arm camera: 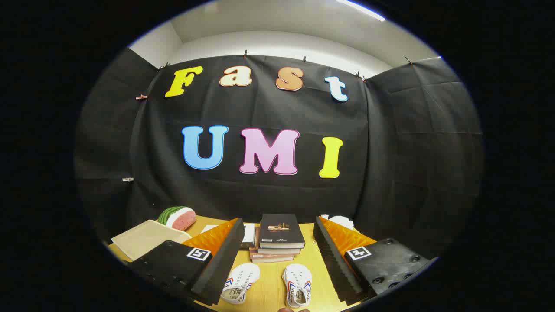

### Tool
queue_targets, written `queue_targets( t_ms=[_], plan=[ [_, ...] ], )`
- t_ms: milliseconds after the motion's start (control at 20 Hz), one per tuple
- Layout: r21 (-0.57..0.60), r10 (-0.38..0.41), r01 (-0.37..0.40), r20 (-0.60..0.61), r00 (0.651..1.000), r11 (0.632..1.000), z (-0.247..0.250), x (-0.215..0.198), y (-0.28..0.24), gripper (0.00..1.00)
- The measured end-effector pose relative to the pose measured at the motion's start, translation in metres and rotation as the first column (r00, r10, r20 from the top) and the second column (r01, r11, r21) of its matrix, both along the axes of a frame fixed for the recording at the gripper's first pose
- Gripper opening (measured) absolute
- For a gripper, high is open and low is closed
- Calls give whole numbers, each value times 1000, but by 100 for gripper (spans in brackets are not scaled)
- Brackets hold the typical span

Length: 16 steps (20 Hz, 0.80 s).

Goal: Open the storage box then place both shoes into the box .Put the left shoe in first, then the right shoe, with the right side of both shoes facing outward in a uniform manner.

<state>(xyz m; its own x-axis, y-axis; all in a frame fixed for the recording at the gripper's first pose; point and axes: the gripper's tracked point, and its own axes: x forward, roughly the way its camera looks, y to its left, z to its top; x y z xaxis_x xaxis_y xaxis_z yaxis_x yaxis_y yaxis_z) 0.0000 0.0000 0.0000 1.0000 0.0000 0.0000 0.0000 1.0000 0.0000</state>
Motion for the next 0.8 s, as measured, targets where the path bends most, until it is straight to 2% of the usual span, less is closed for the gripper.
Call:
queue_targets(
  t_ms=[800],
  plan=[
    [13, 45, -45, -52, 998, 999, -11, 15, 6, 97]
  ],
)
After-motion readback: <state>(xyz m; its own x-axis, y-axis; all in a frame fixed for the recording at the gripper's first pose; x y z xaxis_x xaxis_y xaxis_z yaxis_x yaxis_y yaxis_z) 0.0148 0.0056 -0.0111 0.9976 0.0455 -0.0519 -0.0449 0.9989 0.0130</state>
